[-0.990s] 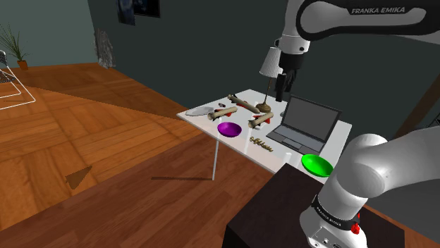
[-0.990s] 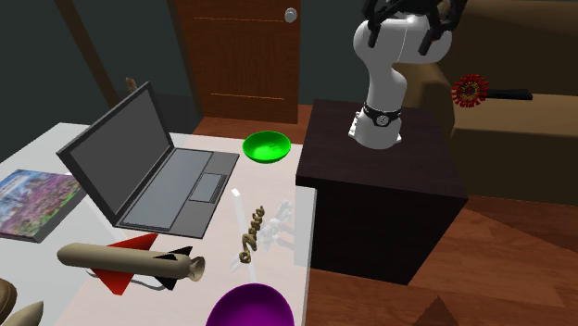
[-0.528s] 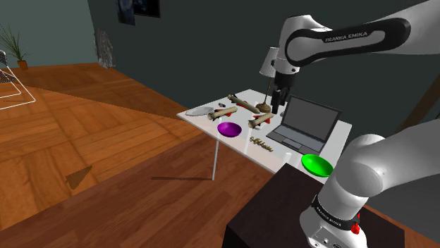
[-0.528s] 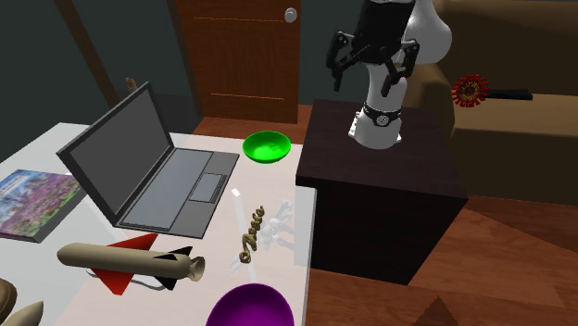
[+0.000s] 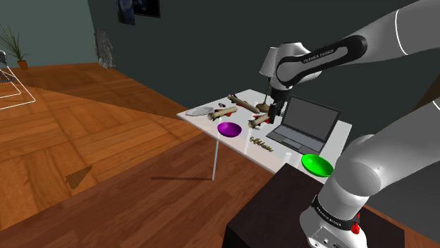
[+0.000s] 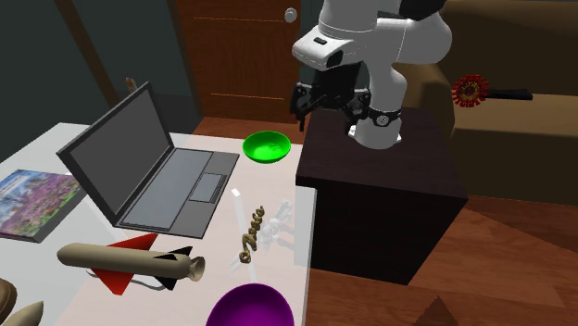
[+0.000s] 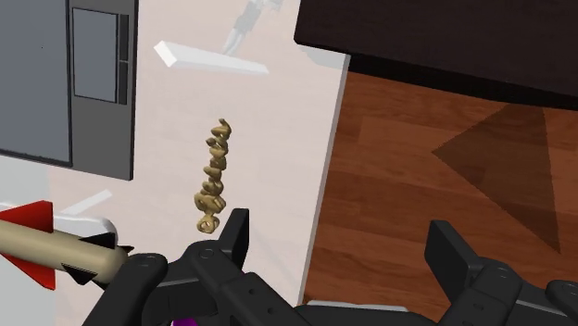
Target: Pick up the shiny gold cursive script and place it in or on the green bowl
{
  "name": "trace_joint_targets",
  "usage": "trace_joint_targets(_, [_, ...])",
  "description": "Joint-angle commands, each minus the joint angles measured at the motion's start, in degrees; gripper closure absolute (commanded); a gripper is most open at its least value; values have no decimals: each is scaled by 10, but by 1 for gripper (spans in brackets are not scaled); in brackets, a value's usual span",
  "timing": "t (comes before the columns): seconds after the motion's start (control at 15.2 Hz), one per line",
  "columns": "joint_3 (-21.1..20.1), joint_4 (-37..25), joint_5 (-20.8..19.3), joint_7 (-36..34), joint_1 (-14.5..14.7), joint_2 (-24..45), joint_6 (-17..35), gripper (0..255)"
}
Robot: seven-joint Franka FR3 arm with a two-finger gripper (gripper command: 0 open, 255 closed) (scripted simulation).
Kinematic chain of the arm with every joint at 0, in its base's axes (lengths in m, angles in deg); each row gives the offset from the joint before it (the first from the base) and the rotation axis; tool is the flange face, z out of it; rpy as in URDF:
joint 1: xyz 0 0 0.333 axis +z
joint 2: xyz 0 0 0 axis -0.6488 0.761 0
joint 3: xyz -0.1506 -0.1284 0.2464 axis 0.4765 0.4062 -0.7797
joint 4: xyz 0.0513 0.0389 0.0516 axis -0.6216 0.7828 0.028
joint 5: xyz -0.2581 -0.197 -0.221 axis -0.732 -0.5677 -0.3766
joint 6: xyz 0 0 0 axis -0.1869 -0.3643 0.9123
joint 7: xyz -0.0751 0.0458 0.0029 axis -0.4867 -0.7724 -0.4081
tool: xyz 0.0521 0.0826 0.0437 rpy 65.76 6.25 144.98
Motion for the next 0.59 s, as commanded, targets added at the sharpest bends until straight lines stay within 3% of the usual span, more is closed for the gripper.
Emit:
trace_joint_targets(0.0, [18, -4, 2, 16, 1, 46, 43, 0])
trace_joint_targets(0.26, [54, -20, 19, 60, 1, 135, 117, 0])
trace_joint_targets(0.53, [81, -48, 64, 119, 2, 234, 183, 0])
